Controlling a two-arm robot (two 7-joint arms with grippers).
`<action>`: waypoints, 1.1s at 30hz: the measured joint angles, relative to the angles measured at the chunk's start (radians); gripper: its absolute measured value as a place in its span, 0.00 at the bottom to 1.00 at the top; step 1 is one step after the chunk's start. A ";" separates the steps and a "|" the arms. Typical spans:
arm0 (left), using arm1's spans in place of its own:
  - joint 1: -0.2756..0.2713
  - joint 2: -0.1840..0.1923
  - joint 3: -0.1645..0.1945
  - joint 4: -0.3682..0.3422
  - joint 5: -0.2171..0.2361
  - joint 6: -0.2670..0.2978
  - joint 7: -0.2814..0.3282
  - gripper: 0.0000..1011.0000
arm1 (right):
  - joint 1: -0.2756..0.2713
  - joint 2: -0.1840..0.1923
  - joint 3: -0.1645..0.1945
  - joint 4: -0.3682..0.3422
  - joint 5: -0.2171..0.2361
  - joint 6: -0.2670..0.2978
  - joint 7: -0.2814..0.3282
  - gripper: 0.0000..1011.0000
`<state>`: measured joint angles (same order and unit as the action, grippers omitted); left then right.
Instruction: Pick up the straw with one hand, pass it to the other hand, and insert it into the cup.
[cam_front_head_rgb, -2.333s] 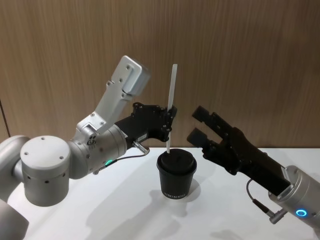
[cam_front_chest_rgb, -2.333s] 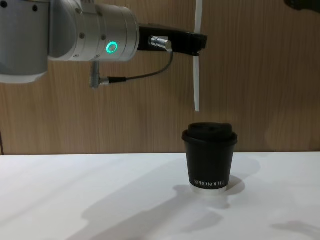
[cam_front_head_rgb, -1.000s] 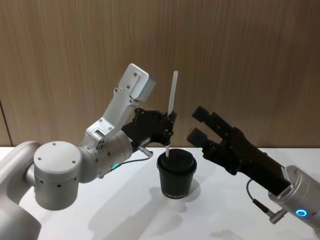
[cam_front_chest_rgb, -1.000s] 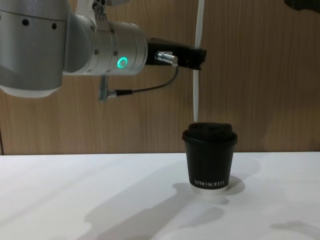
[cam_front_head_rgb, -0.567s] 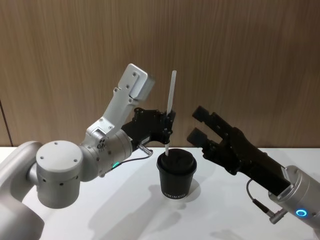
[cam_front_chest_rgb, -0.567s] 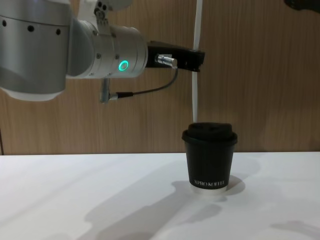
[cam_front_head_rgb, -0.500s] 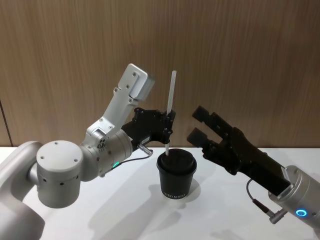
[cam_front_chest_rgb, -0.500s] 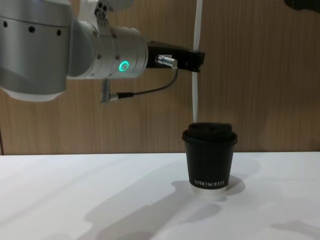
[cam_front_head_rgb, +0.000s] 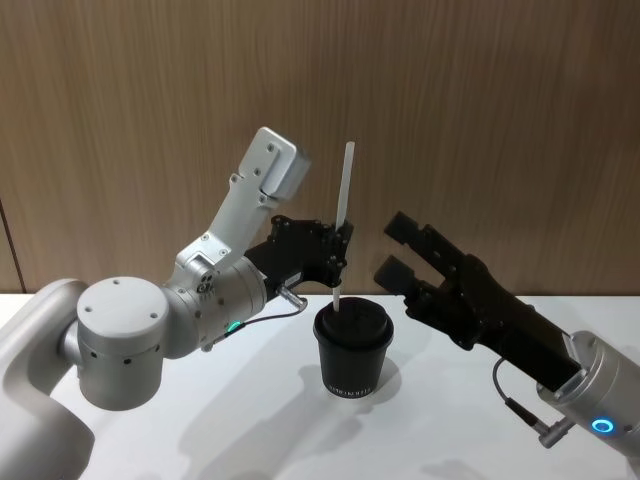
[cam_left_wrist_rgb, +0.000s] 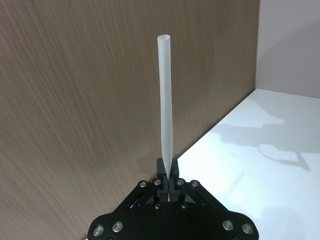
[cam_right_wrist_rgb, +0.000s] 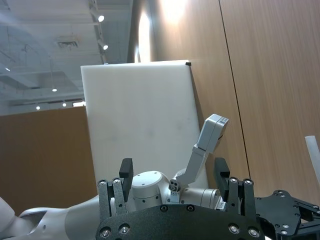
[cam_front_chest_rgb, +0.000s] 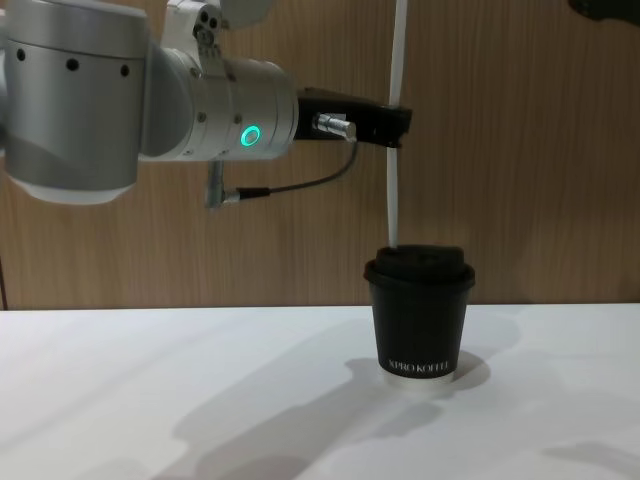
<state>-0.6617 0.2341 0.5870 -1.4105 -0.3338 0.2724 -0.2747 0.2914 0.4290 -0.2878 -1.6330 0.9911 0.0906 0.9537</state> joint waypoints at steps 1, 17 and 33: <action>0.000 -0.001 0.000 0.001 0.000 0.000 -0.002 0.01 | 0.000 0.000 0.000 0.000 0.000 0.000 0.000 0.99; -0.005 -0.008 -0.006 0.014 0.007 0.014 -0.021 0.01 | 0.000 0.000 0.000 0.000 0.000 0.000 0.000 0.99; -0.006 -0.011 -0.008 0.018 0.011 0.020 -0.027 0.43 | 0.000 0.000 0.000 0.000 0.000 0.000 0.000 0.99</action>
<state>-0.6677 0.2235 0.5787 -1.3923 -0.3233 0.2925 -0.3013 0.2914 0.4289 -0.2877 -1.6330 0.9911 0.0906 0.9537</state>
